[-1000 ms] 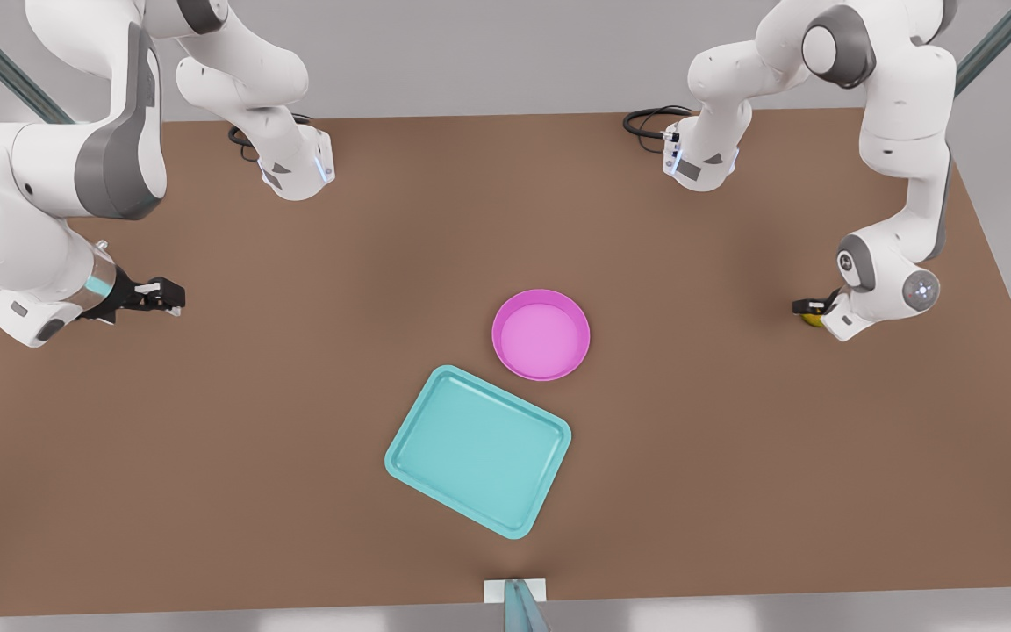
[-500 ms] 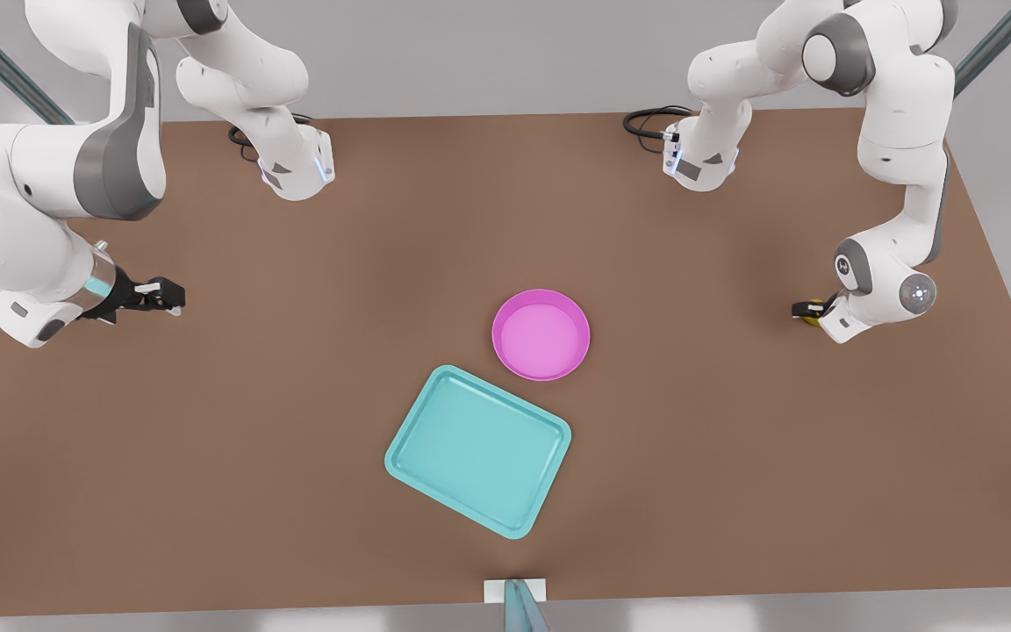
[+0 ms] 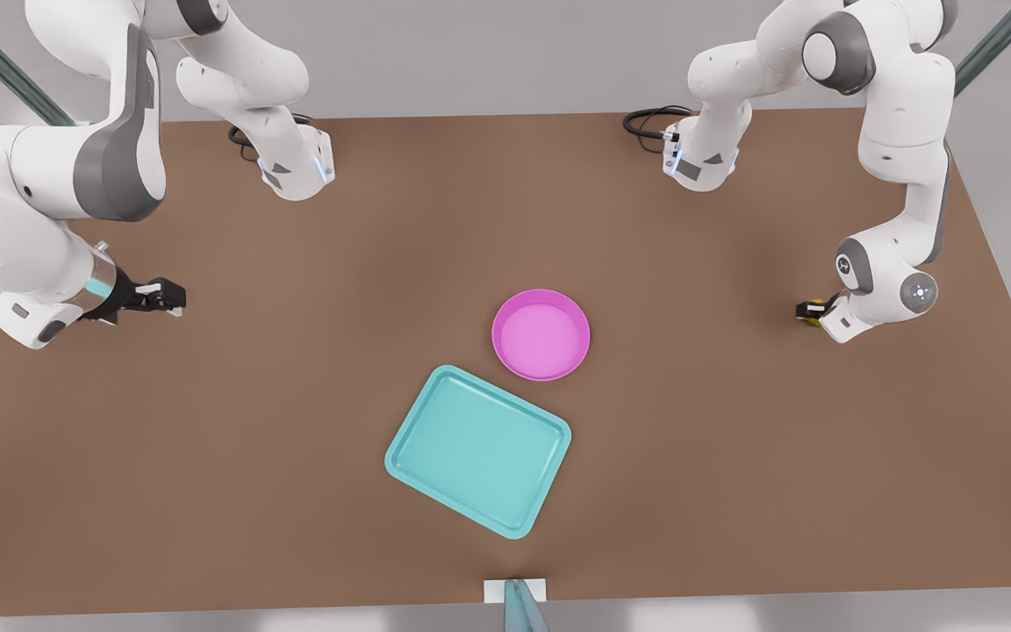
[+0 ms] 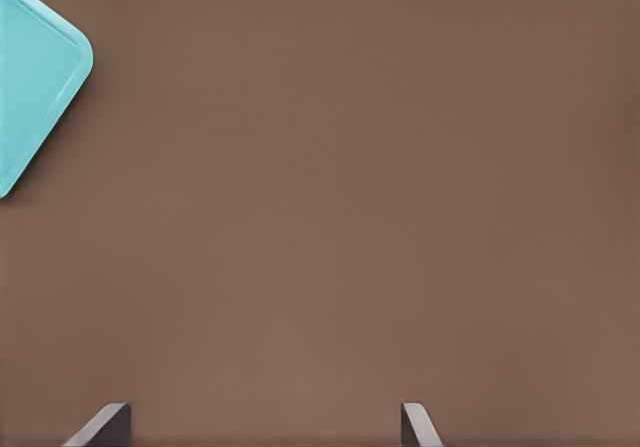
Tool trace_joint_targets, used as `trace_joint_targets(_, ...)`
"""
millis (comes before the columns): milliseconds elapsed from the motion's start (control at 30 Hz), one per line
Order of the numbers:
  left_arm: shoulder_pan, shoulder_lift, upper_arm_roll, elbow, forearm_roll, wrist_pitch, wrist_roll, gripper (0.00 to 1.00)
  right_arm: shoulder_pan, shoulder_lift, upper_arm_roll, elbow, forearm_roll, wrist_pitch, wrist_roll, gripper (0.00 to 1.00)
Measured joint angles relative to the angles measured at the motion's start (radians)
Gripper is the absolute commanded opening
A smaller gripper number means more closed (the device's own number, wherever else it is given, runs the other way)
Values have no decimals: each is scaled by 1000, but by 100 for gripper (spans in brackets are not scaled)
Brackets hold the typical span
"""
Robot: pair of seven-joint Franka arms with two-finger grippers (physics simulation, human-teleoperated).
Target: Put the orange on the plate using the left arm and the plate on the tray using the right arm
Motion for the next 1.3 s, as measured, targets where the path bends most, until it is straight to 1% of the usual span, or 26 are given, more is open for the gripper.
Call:
trace_joint_targets(67, -1, -2, 0, 1, 2, -2, -4, 61, 0, 0, 0, 0, 0, 0, 0, 100)
trace_joint_targets(200, -1, -4, 0, 0, 5, -5, -14, 61, -1, 0, 0, -2, 1, 0, 0, 100)
trace_joint_targets(400, -9, -59, 0, 11, 6, -47, -26, 61, 0, 0, 0, -2, 2, -1, 1, 100)
trace_joint_targets(533, -138, -113, -7, 88, 6, -108, -48, 61, 1, 1, 0, -2, 2, -1, 1, 100)
trace_joint_targets(633, -190, -120, -89, 152, 6, -166, -92, 61, 2, 4, 0, -2, 2, -1, 1, 100)
trace_joint_targets(733, -388, -64, -122, 354, 5, -293, -167, 60, 2, 5, 0, -2, 2, -1, 1, 100)
trace_joint_targets(767, -467, -48, -125, 397, 4, -331, -198, 60, 2, 5, 0, -2, 2, -1, 1, 100)
trace_joint_targets(833, -652, 25, -128, 503, 3, -395, -268, 60, 2, 5, 0, -2, 2, -1, 1, 100)
trace_joint_targets(900, -765, 80, -151, 581, -11, -460, -342, 60, 2, 6, 0, -2, 2, -1, 2, 100)
trace_joint_targets(967, -798, 112, -189, 607, -30, -507, -411, 60, 2, 5, 0, -2, 2, -1, 2, 100)
trace_joint_targets(1067, -808, 175, -225, 650, -71, -544, -507, 60, 2, 6, 0, -2, 2, -1, 2, 100)
trace_joint_targets(1200, -829, 243, -245, 681, -107, -520, -627, 61, 2, 6, 0, -2, 2, -1, 2, 100)
trace_joint_targets(1233, -834, 252, -246, 685, -113, -508, -654, 92, 2, 6, 0, -2, 2, -1, 2, 100)
trace_joint_targets(1267, -835, 260, -247, 687, -118, -497, -679, 100, 2, 6, 0, -2, 2, -1, 2, 100)
trace_joint_targets(1300, -834, 264, -246, 686, -122, -486, -703, 100, 2, 6, 0, -2, 2, -1, 2, 100)
